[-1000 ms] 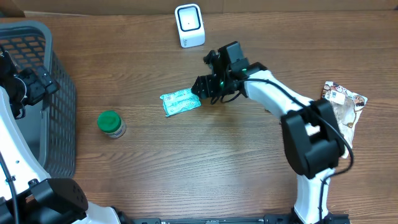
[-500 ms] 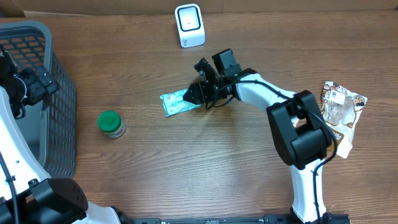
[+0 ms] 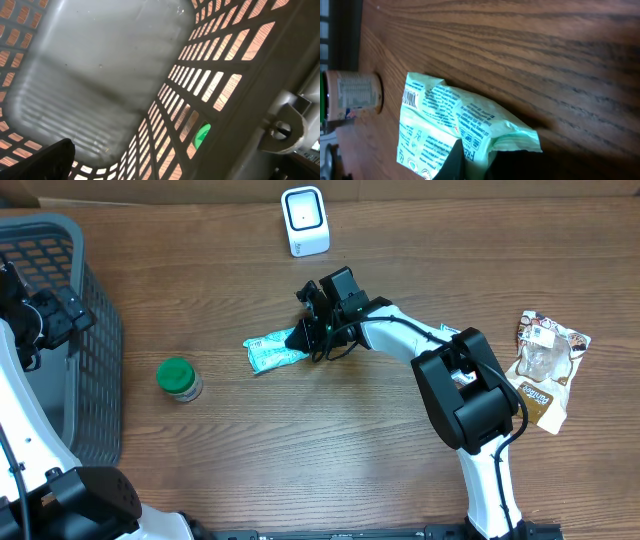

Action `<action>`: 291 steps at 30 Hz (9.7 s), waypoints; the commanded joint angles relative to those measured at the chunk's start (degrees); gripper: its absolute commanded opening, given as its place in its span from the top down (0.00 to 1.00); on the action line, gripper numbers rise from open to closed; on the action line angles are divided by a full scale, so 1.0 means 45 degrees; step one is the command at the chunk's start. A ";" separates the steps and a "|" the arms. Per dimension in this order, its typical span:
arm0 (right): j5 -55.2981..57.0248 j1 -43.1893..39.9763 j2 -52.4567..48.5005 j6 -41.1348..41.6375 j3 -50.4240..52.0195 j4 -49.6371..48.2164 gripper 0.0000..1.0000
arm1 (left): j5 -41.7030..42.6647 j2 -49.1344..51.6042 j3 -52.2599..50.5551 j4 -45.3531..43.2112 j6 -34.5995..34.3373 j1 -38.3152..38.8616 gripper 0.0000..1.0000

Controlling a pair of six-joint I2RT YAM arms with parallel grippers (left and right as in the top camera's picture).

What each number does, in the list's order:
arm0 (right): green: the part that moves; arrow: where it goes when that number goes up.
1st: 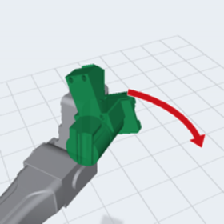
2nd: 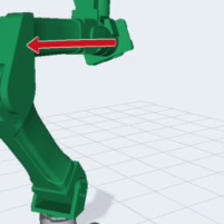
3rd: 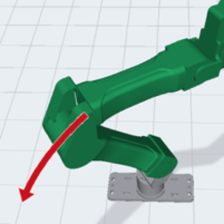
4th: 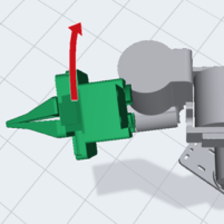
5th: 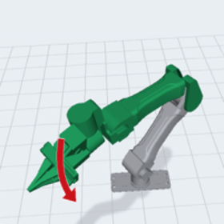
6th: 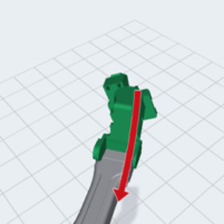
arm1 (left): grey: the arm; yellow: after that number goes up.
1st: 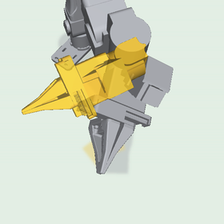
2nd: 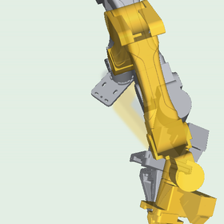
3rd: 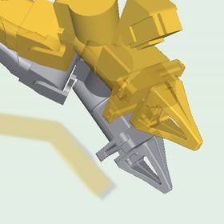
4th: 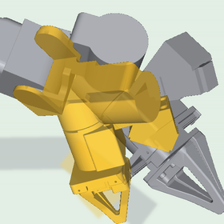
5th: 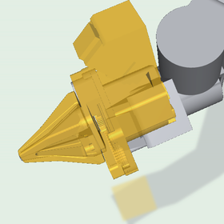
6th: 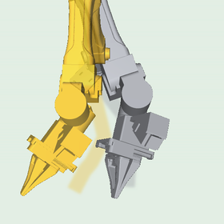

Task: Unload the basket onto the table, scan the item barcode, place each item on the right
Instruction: 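Lift the wipes pack and carry it right, then hold the mint-green wipes pack in front of the white scanner, then carry the wipes pack right and release it beside the packets, then move the right gripper back to mid-table above the jar area, then push the green-lidded jar toward table center with the left gripper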

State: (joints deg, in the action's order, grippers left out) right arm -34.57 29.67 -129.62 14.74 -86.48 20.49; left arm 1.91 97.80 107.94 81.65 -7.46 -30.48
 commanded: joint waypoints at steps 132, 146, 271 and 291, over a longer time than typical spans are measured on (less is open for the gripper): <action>1.0666 0.0593 0.7533 -0.2657 -0.4119 0.6343 0.96 | -0.0126 0.0102 -0.0024 -0.0010 0.0092 -0.0053 0.01; 0.9039 -0.5367 0.8228 -0.1316 -0.1564 1.1730 0.96 | -0.0126 0.0102 -0.0024 -0.0010 0.0092 -0.0053 0.00; 0.6577 -0.0525 0.5508 0.2618 0.2123 0.3939 0.00 | -0.3186 -0.0374 -0.4799 -0.1855 -0.2924 0.6543 0.01; 0.6581 -0.0525 0.5508 0.2618 0.2123 0.4031 0.00 | -0.1117 -0.0374 -0.8495 -0.5105 -0.2623 0.5280 0.00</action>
State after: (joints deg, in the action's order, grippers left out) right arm -5.52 27.09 -104.60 26.92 -76.86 38.65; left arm -4.97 97.41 71.18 59.48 -19.35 -6.52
